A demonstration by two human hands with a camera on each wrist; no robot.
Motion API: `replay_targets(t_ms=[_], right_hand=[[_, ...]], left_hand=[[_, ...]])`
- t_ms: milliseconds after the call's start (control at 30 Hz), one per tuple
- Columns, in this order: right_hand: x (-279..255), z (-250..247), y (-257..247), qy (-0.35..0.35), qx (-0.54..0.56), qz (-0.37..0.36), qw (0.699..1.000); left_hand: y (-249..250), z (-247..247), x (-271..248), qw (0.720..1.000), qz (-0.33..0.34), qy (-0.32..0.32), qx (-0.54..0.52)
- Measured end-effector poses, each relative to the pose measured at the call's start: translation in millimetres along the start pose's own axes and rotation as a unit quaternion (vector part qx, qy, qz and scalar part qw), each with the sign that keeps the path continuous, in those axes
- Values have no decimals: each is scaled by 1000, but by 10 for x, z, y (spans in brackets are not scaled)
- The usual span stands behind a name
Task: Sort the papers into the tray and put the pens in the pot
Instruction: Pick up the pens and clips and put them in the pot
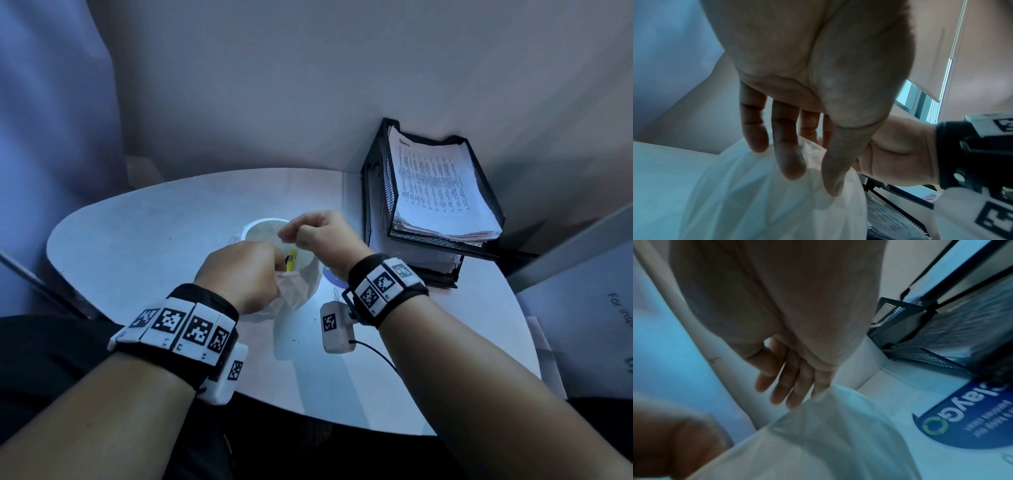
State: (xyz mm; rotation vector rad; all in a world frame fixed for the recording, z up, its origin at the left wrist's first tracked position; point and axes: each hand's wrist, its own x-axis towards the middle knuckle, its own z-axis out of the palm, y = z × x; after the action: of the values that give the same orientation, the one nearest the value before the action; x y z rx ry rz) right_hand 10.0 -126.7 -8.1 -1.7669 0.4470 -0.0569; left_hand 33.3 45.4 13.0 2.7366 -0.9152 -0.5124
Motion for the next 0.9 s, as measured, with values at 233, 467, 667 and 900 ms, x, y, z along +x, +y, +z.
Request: replay_targets(t_ms=[233,467,667,900], right_hand=[[29,-437,535,211,-63,67,973],[-173,-445,1169,32,-412,166,895],[-162,-344,1102,21,-470,158,868],[-170,-360,1120,17,-520,139,843]], left_hand=[[-74,41,44,1000,-9,9,-18],[-67,37,48,1000,-2,8,-25],[-86,53,43,1000,-3,0,-23],[-57,55,33,1000,-4,-2,-21]])
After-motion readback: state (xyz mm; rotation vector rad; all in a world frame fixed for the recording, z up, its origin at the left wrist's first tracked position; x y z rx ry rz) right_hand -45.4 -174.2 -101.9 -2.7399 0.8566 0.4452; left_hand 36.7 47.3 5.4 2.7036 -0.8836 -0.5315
